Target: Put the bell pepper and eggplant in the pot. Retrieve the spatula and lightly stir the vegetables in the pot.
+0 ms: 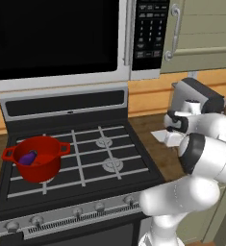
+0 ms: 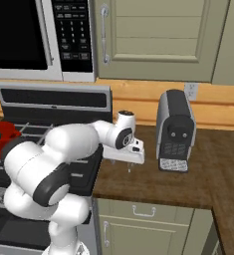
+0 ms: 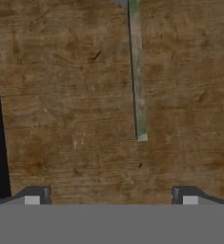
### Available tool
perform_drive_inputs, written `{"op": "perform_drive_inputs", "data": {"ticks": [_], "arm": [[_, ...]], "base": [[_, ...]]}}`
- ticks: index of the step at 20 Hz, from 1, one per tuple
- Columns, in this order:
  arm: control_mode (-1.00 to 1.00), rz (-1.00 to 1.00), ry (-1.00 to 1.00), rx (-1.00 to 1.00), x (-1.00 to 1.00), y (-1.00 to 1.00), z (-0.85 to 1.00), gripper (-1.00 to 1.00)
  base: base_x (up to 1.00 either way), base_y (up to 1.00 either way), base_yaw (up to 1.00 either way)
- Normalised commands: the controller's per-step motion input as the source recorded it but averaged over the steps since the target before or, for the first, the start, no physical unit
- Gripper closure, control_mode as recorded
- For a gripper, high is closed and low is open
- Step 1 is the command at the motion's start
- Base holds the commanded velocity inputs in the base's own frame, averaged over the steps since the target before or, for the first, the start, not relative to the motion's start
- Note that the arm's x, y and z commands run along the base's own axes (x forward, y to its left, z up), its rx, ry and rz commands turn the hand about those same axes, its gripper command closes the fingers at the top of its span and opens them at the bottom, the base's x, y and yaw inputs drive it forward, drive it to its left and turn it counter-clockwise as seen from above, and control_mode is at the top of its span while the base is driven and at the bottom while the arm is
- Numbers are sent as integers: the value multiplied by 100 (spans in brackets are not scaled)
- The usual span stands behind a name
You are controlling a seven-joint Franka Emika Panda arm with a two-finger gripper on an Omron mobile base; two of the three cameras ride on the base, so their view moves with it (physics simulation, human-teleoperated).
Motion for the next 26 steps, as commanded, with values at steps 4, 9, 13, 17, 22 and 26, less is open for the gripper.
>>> {"op": "perform_drive_inputs", "data": {"ticks": [4,9,13,17,22,26], "arm": [[-100,0,4,2,25,-8,-33,-100],[-100,0,6,4,25,-11,-28,-100],[-100,0,8,4,23,-17,-25,-100],[-100,0,7,3,26,-7,-24,-100],[-100,0,8,2,28,-1,-20,-100],[-100,0,7,2,23,-4,-18,-100]], "base": [[0,0,0],[0,0,0],[0,0,0],[0,0,0],[0,0,0],[0,0,0]]}}
